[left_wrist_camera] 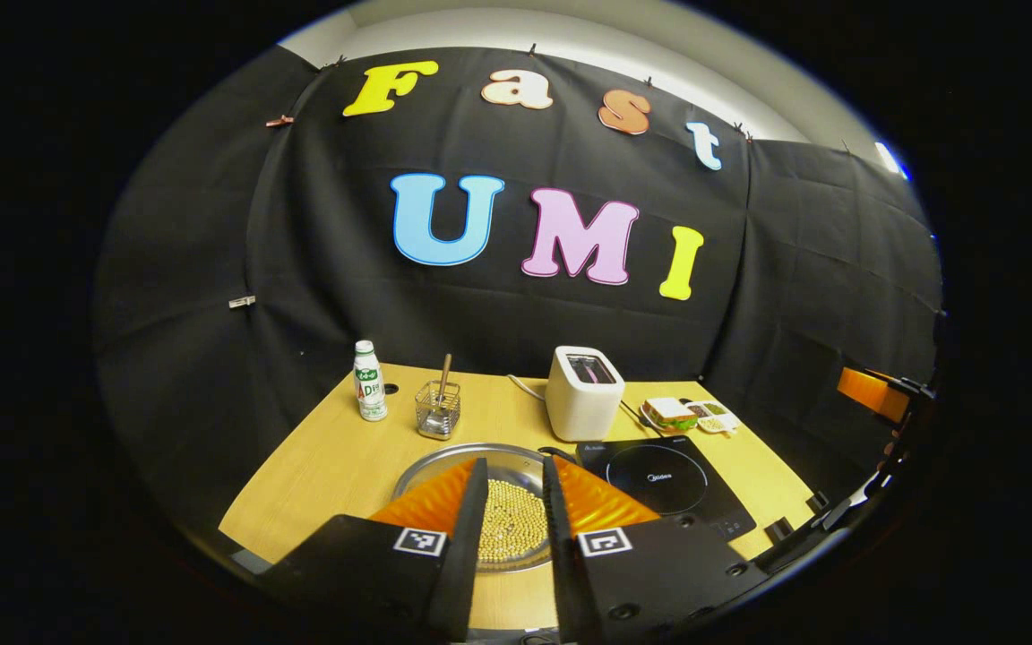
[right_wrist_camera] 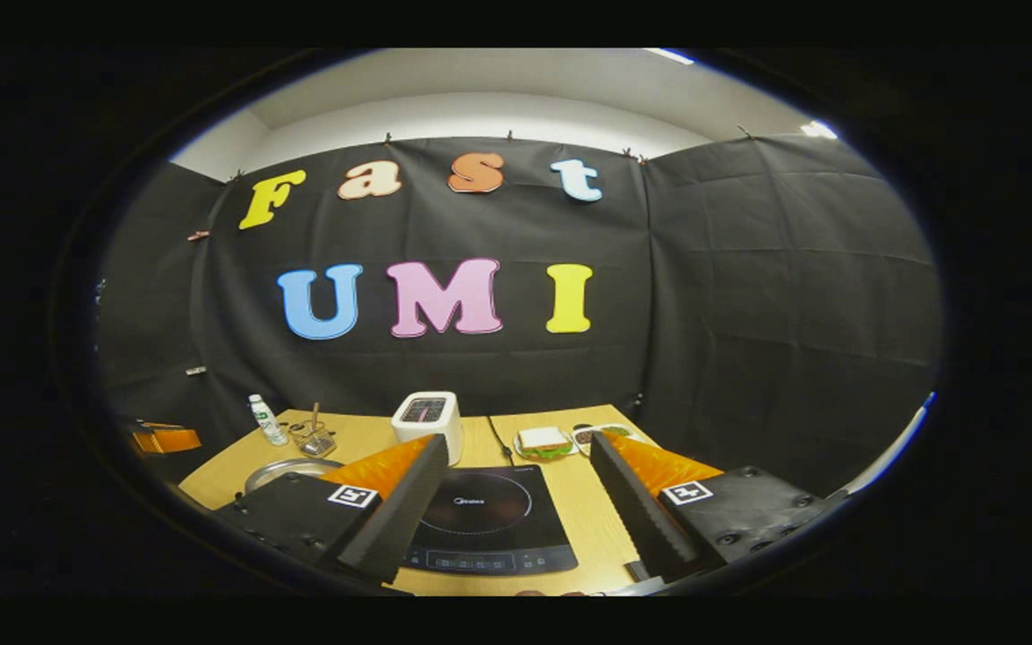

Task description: First push the handle of the pot to place it horizontally, then grasp the pot with both hands and set it on the induction cooktop.

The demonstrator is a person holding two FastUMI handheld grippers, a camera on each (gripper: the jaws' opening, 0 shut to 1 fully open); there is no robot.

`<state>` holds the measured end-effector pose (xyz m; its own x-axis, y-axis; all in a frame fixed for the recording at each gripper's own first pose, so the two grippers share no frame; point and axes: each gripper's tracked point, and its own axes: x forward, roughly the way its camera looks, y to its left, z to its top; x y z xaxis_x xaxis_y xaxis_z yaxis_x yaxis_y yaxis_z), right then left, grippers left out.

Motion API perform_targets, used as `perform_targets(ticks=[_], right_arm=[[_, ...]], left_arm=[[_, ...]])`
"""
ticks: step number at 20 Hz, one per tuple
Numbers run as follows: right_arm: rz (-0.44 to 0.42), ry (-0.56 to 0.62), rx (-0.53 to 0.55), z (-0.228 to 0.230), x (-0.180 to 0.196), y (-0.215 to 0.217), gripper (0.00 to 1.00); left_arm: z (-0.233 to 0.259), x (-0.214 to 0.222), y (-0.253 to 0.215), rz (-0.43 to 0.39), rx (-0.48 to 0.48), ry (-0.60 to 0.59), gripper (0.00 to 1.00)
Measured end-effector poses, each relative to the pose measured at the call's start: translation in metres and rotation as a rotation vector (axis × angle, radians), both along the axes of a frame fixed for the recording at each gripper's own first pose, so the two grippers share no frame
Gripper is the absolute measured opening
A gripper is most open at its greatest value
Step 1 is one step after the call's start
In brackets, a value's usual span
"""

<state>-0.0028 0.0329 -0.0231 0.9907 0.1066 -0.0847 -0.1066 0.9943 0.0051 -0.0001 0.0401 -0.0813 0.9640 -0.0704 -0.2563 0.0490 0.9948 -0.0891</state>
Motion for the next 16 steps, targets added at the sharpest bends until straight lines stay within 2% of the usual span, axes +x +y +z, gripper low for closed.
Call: perform_targets(ticks=[1, 2, 4, 6, 9, 16], right_arm=[[0.002, 0.006, 0.002, -0.003, 0.0, 0.0, 0.99], [0.003, 0.011, 0.004, -0.004, 0.0, 0.0, 0.99], [0.007, 0.016, 0.004, -0.006, 0.0, 0.001, 0.99], [0.011, 0.022, -0.002, -0.008, 0.0, 0.0, 0.99], [0.016, 0.035, -0.004, -0.013, 0.001, 0.0, 0.99], [0.052, 0.078, -0.003, -0.026, 0.005, 0.014, 0.99]], left_arm=[[-0.006, -0.001, 0.003, 0.006, 0.004, 0.013, 0.39], [-0.009, -0.001, 0.007, 0.01, 0.007, 0.025, 0.24], [-0.019, -0.002, 0.01, 0.012, 0.002, 0.046, 0.14], [-0.036, -0.005, 0.01, 0.002, -0.007, 0.078, 0.09], [-0.057, -0.013, 0.022, 0.032, -0.005, 0.117, 0.05], [-0.101, -0.032, 0.032, 0.049, -0.053, 0.21, 0.05]])
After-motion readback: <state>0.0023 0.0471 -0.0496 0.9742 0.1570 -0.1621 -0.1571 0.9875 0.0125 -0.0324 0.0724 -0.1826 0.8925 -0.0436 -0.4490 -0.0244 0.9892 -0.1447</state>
